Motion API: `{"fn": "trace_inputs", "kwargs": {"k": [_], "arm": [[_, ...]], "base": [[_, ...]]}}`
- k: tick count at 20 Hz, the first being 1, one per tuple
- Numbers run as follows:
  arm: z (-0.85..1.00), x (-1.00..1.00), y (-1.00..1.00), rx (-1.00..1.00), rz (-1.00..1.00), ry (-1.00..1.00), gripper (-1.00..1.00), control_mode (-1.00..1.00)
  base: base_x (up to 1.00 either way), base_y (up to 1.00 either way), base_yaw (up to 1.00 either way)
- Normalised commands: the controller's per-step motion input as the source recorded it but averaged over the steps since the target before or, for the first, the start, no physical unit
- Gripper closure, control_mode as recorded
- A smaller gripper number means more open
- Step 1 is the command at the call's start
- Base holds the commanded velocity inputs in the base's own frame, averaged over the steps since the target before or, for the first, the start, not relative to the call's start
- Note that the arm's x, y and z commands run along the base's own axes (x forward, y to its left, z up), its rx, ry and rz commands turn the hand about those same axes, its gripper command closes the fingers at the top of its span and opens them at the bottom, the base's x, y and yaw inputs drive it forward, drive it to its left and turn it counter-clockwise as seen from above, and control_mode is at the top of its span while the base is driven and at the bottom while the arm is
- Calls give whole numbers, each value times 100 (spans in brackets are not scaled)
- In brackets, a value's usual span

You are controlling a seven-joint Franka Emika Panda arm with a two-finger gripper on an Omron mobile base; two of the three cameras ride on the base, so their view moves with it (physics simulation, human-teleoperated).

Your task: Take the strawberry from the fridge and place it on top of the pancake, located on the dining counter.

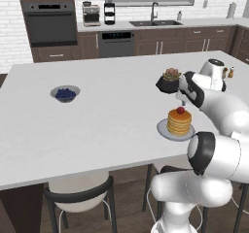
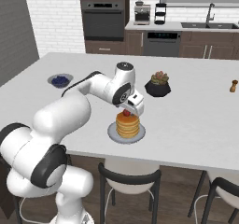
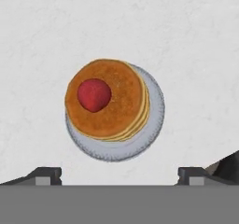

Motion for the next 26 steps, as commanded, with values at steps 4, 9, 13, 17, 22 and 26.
{"fn": "trace_inputs", "kwargs": {"k": [4, 9, 13, 17, 22, 26], "arm": [[42, -38, 0, 0, 0, 0, -100, -100], [32, -18, 1, 0, 0, 3, -100, -100], [1, -1, 2, 0, 0, 8, -100, -100], [-12, -13, 0, 0, 0, 4, -100, -100], [-3, -37, 0, 0, 0, 0, -100, -100], [20, -49, 1, 0, 0, -1, -100, -100]], "base": [[0, 0, 0], [0, 0, 0], [0, 0, 0], [0, 0, 0], [0, 0, 0], [0, 0, 0]]}}
